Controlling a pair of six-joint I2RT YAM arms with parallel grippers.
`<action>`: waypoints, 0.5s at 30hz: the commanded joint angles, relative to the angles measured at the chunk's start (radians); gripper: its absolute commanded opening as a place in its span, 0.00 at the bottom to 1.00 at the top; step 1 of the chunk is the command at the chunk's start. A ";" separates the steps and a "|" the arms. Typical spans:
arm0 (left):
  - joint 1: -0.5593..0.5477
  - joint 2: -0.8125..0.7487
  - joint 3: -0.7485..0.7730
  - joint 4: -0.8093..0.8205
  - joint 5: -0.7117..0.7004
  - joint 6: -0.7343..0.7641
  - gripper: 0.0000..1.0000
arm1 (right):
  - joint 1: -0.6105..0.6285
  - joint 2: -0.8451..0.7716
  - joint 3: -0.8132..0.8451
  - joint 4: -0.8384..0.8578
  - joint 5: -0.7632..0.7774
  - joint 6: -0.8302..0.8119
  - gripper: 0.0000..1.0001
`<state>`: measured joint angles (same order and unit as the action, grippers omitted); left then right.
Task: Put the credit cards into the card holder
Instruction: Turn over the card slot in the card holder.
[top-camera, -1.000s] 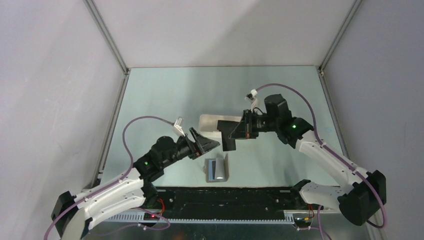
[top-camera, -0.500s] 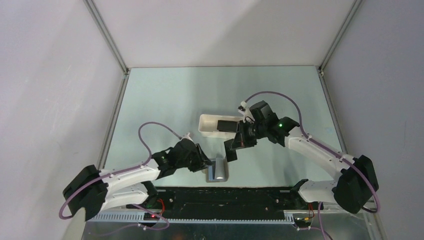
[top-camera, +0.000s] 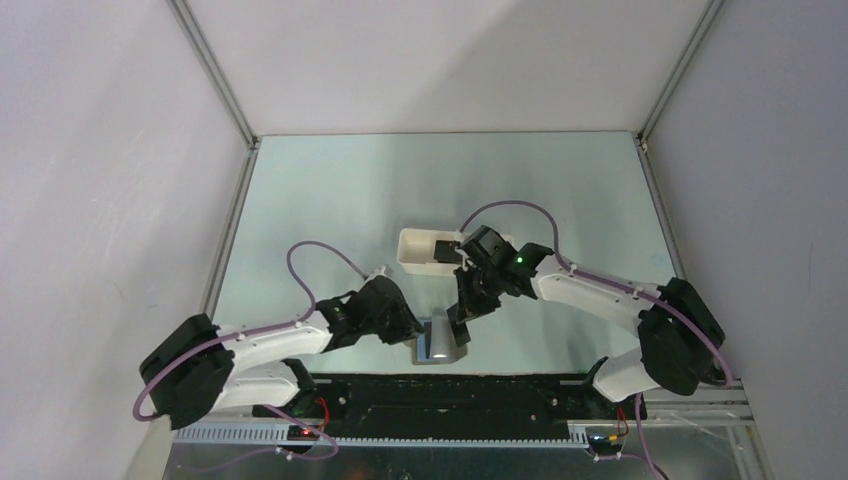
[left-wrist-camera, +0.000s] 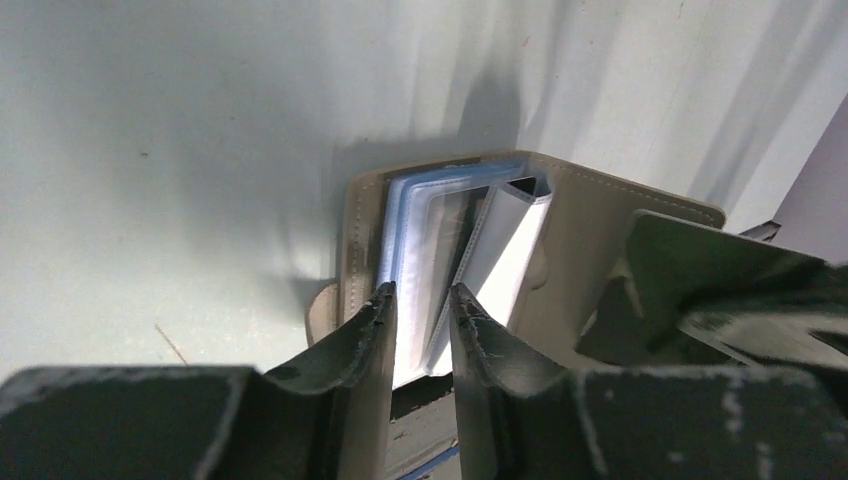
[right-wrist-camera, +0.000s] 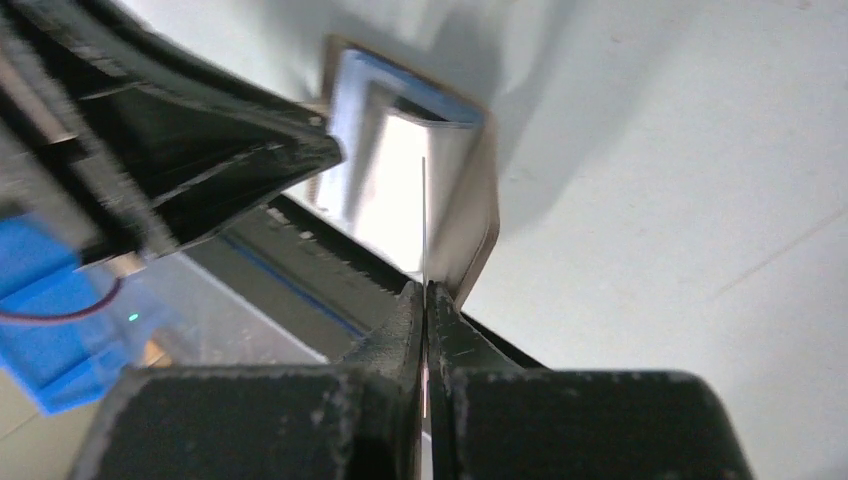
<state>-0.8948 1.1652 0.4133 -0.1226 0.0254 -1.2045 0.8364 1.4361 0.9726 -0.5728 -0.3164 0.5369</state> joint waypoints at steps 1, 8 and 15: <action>-0.008 0.024 0.058 0.005 0.005 0.016 0.29 | 0.021 0.031 0.006 -0.085 0.167 -0.028 0.00; -0.018 0.029 0.075 0.004 0.000 0.023 0.28 | 0.024 0.045 -0.050 -0.104 0.239 -0.017 0.00; -0.020 0.080 0.082 0.023 0.014 0.021 0.34 | 0.026 0.060 -0.098 -0.078 0.234 -0.010 0.00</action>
<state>-0.9089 1.2194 0.4549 -0.1207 0.0330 -1.1992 0.8558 1.4834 0.8932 -0.6548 -0.1165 0.5301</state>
